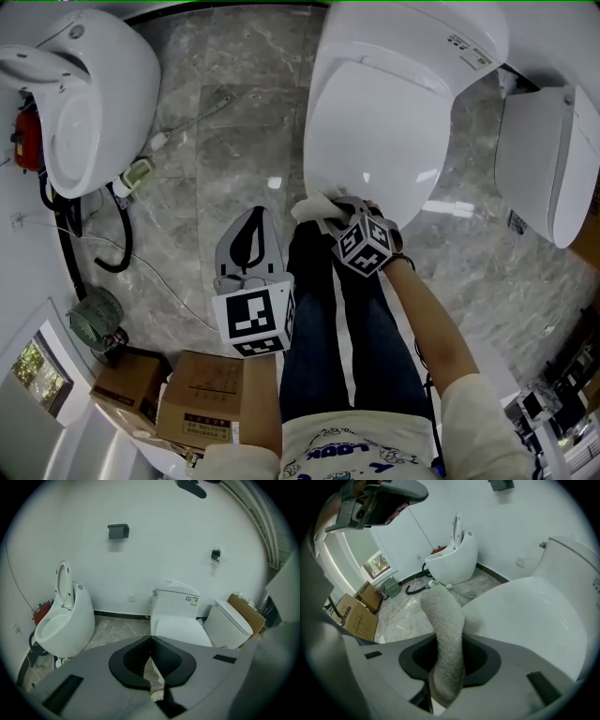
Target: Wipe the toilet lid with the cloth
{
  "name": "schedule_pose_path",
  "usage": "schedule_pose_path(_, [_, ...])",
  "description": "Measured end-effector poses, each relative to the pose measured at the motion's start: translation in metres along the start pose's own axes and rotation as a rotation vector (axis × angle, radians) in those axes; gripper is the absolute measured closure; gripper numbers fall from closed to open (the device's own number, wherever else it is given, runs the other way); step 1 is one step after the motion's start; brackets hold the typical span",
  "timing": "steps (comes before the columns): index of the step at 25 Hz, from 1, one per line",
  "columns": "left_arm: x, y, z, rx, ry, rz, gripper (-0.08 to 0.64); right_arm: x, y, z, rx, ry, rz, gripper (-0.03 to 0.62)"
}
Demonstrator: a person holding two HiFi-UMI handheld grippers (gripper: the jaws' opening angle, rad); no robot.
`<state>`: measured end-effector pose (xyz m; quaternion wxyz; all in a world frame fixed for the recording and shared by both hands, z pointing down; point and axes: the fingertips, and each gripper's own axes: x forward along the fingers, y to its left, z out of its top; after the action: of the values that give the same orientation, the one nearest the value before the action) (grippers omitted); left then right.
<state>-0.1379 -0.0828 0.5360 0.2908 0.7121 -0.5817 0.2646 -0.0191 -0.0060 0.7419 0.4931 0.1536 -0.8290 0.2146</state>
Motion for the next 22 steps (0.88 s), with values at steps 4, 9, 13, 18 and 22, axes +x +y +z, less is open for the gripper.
schedule_pose_path(4, [0.005, -0.011, 0.004, 0.020, 0.003, -0.019, 0.555, -0.008, -0.002, -0.014, 0.003, -0.008, -0.005, 0.472])
schedule_pose_path(9, [0.012, -0.027, 0.009, 0.052, 0.010, -0.048, 0.555, -0.022, -0.009, -0.037, 0.020, -0.010, -0.025, 0.473])
schedule_pose_path(13, [0.020, -0.043, 0.016, 0.082, 0.011, -0.074, 0.555, -0.034, -0.019, -0.059, 0.028, -0.003, -0.039, 0.472])
schedule_pose_path(18, [0.027, -0.064, 0.023, 0.114, 0.011, -0.106, 0.555, -0.050, -0.036, -0.087, 0.082, -0.006, -0.073, 0.472])
schedule_pose_path(22, [0.031, -0.082, 0.024, 0.137, 0.016, -0.126, 0.555, -0.062, -0.047, -0.109, 0.127, -0.005, -0.099, 0.473])
